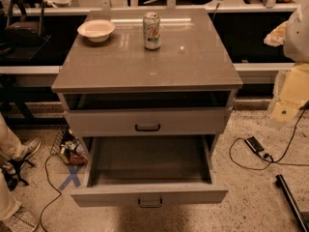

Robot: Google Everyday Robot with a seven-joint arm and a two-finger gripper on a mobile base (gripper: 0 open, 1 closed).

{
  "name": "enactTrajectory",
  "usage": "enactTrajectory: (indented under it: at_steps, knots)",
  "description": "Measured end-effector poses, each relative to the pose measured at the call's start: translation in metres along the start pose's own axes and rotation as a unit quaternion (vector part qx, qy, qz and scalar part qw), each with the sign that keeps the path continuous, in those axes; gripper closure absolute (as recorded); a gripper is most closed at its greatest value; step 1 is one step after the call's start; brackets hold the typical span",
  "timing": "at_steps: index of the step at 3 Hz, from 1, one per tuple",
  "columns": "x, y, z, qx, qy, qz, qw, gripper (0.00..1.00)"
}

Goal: Close middle drawer

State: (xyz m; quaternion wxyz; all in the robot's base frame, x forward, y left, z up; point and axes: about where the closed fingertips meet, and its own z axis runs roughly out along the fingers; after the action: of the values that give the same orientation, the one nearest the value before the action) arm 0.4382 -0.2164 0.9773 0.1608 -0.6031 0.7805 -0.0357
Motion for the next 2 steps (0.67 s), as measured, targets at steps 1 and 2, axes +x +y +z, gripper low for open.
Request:
enactTrajectory:
  at_steps: [1, 2]
  knots:
    - [0.0, 0.0, 0.0, 0.0, 0.0, 0.0, 1.0, 0.0]
    - [0.0076, 0.0047, 0.003, -0.012, -0.017, 0.034, 0.9992, 0.0]
